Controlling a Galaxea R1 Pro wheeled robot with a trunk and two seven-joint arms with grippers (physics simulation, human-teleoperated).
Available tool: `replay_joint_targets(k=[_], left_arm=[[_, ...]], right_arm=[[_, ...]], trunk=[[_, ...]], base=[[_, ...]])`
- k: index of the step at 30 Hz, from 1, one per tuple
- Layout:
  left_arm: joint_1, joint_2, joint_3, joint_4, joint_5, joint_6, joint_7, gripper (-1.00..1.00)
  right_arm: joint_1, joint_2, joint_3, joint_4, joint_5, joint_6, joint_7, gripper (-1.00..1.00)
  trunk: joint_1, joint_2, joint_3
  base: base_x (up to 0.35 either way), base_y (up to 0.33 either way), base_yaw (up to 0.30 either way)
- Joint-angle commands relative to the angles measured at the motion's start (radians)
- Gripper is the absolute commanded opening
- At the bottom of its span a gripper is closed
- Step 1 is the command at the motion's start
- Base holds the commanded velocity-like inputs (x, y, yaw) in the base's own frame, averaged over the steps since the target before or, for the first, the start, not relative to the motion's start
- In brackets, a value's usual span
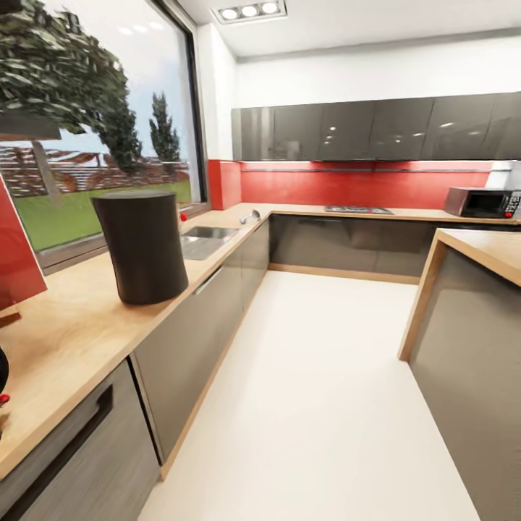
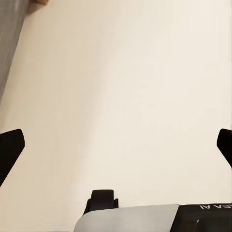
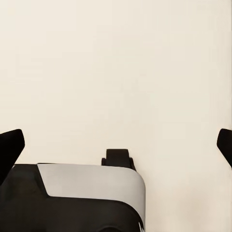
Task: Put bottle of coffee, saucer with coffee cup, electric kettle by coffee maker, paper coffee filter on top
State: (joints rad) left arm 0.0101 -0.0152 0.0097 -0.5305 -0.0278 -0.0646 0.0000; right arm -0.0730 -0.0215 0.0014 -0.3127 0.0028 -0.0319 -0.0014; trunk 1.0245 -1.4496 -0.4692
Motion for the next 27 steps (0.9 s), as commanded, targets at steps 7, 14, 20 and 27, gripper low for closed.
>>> replay_joint_targets(k=[7,14,20,27], left_arm=[[0.001,0.000,0.001,-0.002,-0.003,-0.001,0.000,1.00],[0.001,0.001,0.001,-0.002,-0.003,-0.001,0.000,1.00],[0.001,0.001,0.002,-0.002,-0.002,-0.001,0.000,1.00],[0.001,0.001,0.002,-0.002,-0.001,-0.001,0.000,1.00]], right_arm=[[-0.001,0.000,0.000,0.001,0.000,-0.003,0.000,1.00],[-0.001,0.000,0.000,0.003,0.001,-0.003,0.001,1.00],[-0.001,0.000,0.001,0.003,0.001,-0.003,0.001,1.00],[-0.001,0.000,0.001,0.003,0.000,-0.003,0.001,1.00]], trunk=[[0.000,0.000,-0.001],[0.000,0.000,-0.001],[0.000,0.000,-0.001],[0.000,0.000,-0.001]], base=[[0.261,-0.202,-0.155],[0.259,-0.204,-0.013],[0.263,-0.202,-0.001],[0.305,-0.085,0.000]])
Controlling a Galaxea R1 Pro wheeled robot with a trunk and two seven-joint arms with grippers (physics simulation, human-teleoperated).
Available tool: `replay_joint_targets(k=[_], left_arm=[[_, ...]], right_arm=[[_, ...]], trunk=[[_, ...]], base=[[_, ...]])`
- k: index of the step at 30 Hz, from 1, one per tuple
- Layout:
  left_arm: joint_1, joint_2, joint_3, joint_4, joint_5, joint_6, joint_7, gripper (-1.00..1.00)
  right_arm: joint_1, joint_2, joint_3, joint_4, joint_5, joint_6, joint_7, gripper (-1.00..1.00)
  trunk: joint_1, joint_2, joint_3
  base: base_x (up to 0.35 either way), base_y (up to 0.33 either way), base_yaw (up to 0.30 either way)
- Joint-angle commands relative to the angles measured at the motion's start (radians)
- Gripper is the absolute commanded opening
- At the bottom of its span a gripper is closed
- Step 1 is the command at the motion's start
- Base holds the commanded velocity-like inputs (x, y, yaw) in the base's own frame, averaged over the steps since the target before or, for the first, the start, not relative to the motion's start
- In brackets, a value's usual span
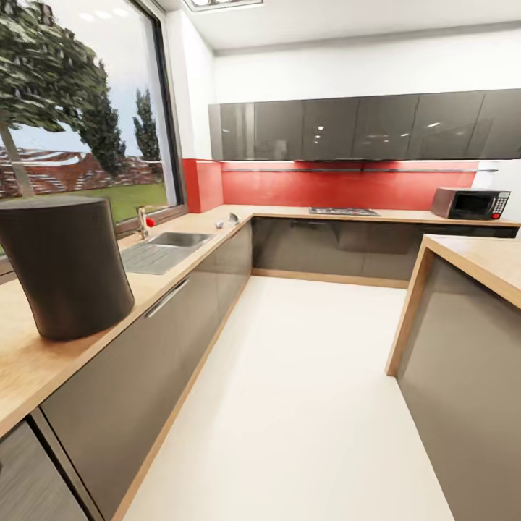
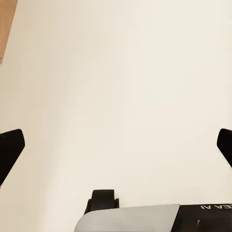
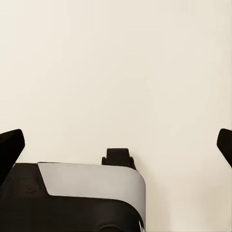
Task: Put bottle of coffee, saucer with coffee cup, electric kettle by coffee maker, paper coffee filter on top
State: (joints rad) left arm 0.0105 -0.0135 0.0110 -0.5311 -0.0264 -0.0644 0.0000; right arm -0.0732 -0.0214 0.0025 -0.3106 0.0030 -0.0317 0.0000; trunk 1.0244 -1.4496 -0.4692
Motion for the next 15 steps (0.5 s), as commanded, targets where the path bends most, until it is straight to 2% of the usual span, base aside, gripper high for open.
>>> replay_joint_targets(k=[1,15], left_arm=[[0.000,0.000,0.001,-0.001,-0.003,-0.002,0.000,1.00],[0.000,0.001,0.001,-0.001,-0.002,-0.002,0.000,1.00]], right_arm=[[0.000,0.000,0.000,0.001,0.000,-0.003,0.000,1.00],[0.000,0.000,0.000,0.001,0.000,-0.003,0.000,1.00]], trunk=[[0.001,0.000,-0.001],[0.001,0.000,-0.001]], base=[[0.321,-0.022,0.000],[0.326,-0.003,0.000]])
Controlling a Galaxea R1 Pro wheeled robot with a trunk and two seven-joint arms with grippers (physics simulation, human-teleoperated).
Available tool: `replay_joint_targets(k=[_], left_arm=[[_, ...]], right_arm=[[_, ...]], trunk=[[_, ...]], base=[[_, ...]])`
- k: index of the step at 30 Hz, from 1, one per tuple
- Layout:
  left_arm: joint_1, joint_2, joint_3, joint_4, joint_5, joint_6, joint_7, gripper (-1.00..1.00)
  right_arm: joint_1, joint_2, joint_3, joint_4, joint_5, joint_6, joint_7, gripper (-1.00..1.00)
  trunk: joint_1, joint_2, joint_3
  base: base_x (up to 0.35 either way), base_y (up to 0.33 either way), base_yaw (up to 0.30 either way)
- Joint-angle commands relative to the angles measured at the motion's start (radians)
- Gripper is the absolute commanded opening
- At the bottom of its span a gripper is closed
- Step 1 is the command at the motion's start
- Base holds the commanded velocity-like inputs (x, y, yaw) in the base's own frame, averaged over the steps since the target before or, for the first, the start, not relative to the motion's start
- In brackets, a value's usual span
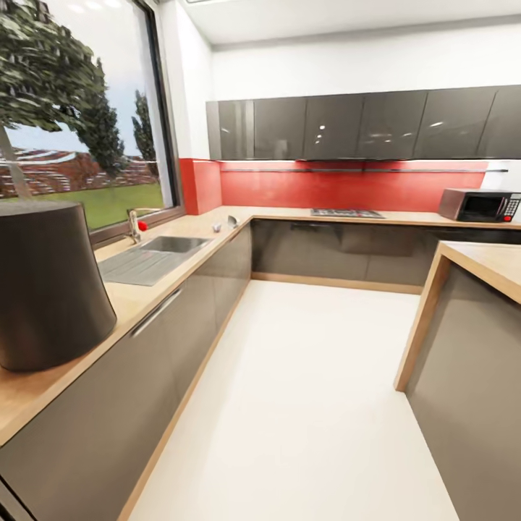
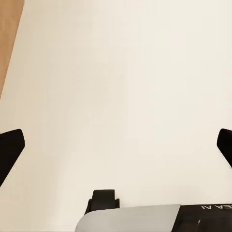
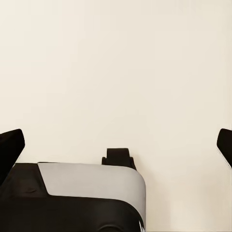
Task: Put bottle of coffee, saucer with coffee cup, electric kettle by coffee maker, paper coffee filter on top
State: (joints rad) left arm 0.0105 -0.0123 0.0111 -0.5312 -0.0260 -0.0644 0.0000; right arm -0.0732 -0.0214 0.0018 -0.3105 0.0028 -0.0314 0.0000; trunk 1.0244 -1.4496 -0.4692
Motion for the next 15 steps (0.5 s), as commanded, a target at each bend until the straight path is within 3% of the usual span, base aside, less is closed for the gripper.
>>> replay_joint_targets(k=[1,9,15], left_arm=[[0.000,0.000,0.001,-0.001,-0.003,-0.002,0.000,1.00],[0.000,0.000,0.001,-0.001,-0.003,-0.002,0.000,1.00],[0.000,0.000,0.001,-0.001,-0.003,-0.002,0.000,1.00]], right_arm=[[0.000,0.000,0.000,0.001,0.000,-0.003,0.000,1.00],[0.000,0.000,0.000,0.001,0.000,-0.003,0.000,1.00],[0.000,0.000,0.000,0.001,0.000,-0.004,0.000,1.00]], trunk=[[0.001,0.000,-0.001],[0.001,0.000,-0.001],[0.001,0.000,-0.001]], base=[[0.327,0.000,0.000],[0.327,0.000,-0.018],[0.327,0.000,-0.203]])
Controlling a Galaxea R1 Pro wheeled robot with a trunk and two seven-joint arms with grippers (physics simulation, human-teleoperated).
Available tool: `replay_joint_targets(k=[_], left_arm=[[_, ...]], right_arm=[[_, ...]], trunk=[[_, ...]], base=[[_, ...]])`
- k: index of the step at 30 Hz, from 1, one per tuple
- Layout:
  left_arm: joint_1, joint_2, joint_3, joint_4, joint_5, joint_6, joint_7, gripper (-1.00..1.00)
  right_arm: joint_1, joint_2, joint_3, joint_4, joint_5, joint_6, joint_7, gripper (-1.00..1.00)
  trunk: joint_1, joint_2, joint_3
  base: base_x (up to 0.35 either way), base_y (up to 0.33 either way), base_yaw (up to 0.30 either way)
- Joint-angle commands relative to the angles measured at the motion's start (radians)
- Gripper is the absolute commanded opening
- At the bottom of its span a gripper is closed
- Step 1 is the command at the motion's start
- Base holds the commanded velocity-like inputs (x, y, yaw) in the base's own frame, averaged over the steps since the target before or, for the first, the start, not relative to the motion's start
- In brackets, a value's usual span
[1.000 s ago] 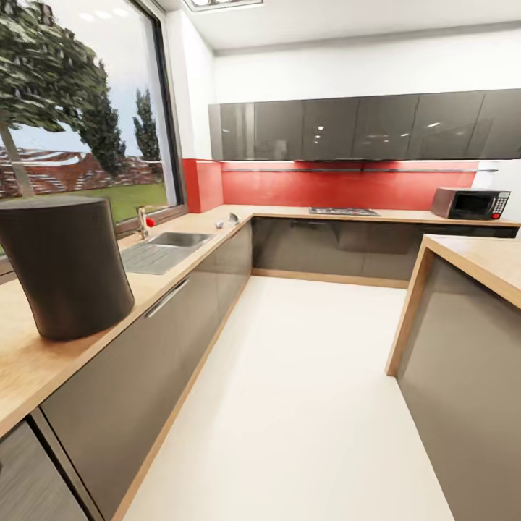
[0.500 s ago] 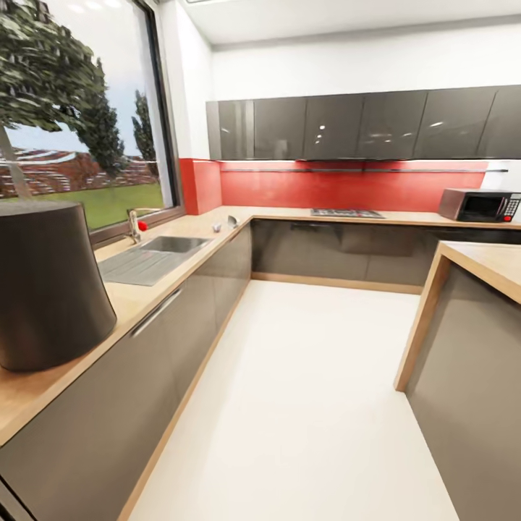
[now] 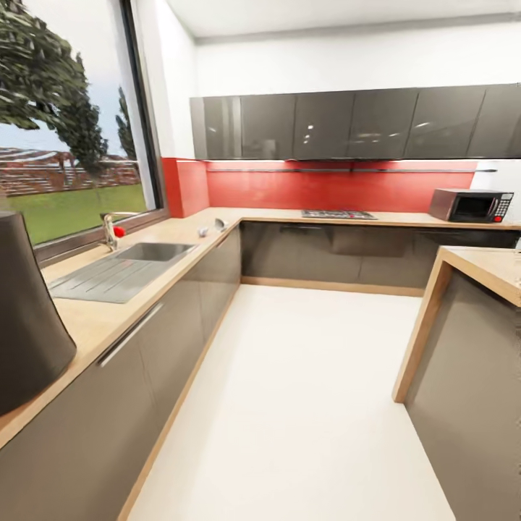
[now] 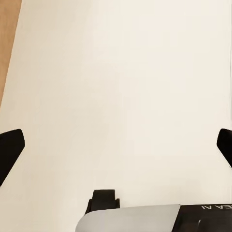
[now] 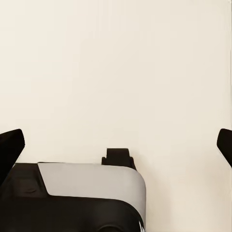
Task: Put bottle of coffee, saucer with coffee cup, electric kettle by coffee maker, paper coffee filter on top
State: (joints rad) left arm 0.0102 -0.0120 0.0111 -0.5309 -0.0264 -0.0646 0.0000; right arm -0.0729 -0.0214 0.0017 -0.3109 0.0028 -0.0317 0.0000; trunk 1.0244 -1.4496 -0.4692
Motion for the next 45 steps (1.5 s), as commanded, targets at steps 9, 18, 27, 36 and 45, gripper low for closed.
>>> replay_joint_targets(k=[9,18,27,36,45], left_arm=[[0.000,0.000,0.001,-0.001,-0.003,-0.002,0.000,1.00],[0.000,0.000,0.001,-0.001,-0.003,-0.002,0.000,1.00],[0.000,0.000,0.001,-0.001,-0.003,-0.002,0.000,1.00],[0.000,0.000,0.001,-0.001,-0.002,-0.003,0.000,1.00],[0.000,0.000,0.002,-0.001,-0.002,-0.003,0.000,1.00]], right_arm=[[-0.001,0.000,0.000,0.001,0.000,-0.003,0.000,1.00],[-0.001,0.000,0.000,0.001,0.000,-0.003,0.000,1.00],[-0.001,0.000,0.000,0.001,0.001,-0.003,0.000,1.00],[-0.001,0.000,0.000,0.001,0.001,-0.004,0.000,1.00],[-0.001,0.000,0.000,0.001,0.002,-0.004,0.000,1.00]], trunk=[[0.001,0.000,-0.001],[0.001,0.000,-0.001],[0.001,0.000,-0.001],[0.001,0.000,-0.001],[0.001,0.000,-0.001]], base=[[0.327,-0.007,-0.127],[0.325,-0.091,-0.007],[0.315,-0.129,0.000],[0.308,-0.144,0.000],[0.315,-0.063,0.000]])
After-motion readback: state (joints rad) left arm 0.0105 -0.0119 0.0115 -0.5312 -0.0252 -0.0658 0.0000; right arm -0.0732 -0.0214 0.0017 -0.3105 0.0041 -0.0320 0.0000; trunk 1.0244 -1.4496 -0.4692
